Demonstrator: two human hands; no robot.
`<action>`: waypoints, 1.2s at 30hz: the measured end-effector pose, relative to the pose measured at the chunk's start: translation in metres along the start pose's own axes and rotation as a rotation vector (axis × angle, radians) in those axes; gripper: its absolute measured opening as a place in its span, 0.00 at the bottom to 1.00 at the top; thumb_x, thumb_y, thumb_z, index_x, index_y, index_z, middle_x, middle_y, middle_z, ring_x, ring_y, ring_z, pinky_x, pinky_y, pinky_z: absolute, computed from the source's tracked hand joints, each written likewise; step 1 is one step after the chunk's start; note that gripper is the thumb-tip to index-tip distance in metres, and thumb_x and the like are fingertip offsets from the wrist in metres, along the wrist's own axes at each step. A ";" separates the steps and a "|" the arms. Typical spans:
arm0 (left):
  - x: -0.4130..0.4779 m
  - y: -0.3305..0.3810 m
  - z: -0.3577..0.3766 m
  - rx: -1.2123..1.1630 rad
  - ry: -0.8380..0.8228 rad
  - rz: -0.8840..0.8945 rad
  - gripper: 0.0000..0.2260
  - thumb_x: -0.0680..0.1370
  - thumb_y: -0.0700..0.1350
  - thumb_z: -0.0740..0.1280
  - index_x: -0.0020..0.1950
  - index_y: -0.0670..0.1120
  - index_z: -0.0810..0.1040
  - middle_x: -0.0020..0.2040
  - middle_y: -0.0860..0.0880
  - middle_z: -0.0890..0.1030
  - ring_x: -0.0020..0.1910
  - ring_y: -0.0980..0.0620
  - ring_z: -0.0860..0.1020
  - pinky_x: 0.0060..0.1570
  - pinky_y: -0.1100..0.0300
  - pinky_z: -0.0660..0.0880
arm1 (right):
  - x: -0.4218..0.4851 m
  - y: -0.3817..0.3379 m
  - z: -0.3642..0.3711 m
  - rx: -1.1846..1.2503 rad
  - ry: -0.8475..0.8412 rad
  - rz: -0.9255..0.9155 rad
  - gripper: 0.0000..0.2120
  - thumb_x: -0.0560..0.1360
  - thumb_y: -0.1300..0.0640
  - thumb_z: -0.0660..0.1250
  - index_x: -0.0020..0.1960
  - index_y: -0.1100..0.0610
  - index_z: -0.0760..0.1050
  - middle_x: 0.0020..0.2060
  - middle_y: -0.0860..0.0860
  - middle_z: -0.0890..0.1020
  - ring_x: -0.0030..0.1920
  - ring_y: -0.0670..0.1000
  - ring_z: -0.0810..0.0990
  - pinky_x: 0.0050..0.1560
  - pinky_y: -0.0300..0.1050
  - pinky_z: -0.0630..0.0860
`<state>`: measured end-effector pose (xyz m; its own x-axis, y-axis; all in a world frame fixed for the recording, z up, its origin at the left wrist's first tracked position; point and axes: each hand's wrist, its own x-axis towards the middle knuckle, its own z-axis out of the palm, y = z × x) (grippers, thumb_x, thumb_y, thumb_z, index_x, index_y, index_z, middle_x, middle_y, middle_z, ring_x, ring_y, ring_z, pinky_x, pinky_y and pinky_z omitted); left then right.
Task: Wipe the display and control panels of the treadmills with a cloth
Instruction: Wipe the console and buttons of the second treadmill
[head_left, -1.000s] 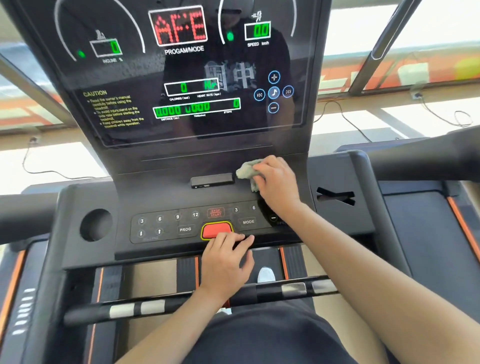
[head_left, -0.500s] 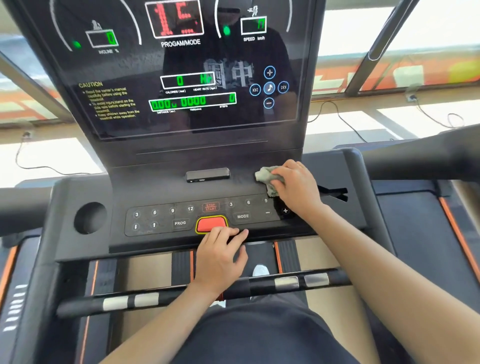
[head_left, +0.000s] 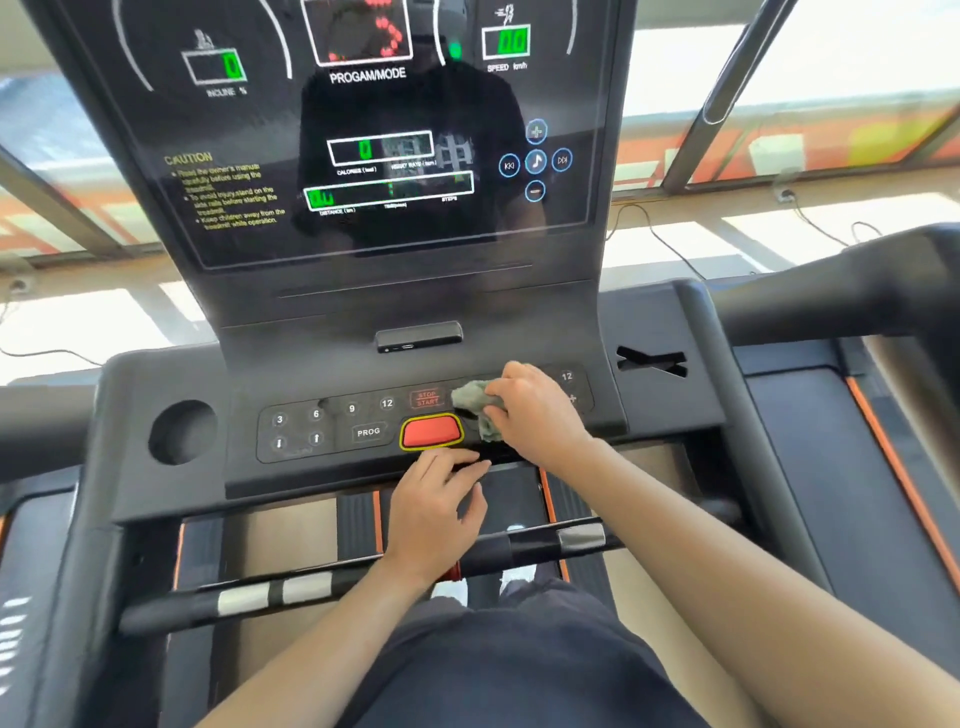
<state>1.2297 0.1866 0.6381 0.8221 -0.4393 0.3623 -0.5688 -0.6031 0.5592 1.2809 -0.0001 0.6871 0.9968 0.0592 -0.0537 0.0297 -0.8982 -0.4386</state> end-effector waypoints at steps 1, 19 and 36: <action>-0.004 -0.003 -0.002 -0.005 -0.003 -0.005 0.10 0.74 0.38 0.70 0.54 0.44 0.86 0.52 0.49 0.83 0.53 0.49 0.79 0.52 0.57 0.78 | -0.014 -0.001 0.002 0.009 0.010 0.024 0.08 0.77 0.56 0.67 0.51 0.60 0.82 0.45 0.54 0.75 0.51 0.57 0.75 0.48 0.53 0.76; -0.011 -0.020 -0.037 -0.478 -0.310 -0.243 0.10 0.75 0.43 0.75 0.56 0.49 0.84 0.46 0.56 0.85 0.42 0.57 0.82 0.47 0.57 0.79 | -0.111 -0.050 0.037 0.886 0.036 0.494 0.10 0.73 0.53 0.75 0.42 0.57 0.76 0.35 0.54 0.83 0.37 0.50 0.81 0.39 0.51 0.79; -0.013 -0.040 -0.044 0.070 0.219 -0.390 0.11 0.73 0.39 0.75 0.55 0.46 0.85 0.53 0.50 0.81 0.53 0.47 0.76 0.57 0.60 0.70 | -0.042 -0.047 0.025 0.401 0.215 0.201 0.11 0.72 0.59 0.75 0.55 0.56 0.83 0.42 0.48 0.79 0.41 0.48 0.77 0.46 0.41 0.72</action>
<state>1.2427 0.2460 0.6434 0.9573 -0.0232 0.2880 -0.2093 -0.7428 0.6359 1.2358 0.0502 0.6880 0.9739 -0.2271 -0.0046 -0.1533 -0.6420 -0.7512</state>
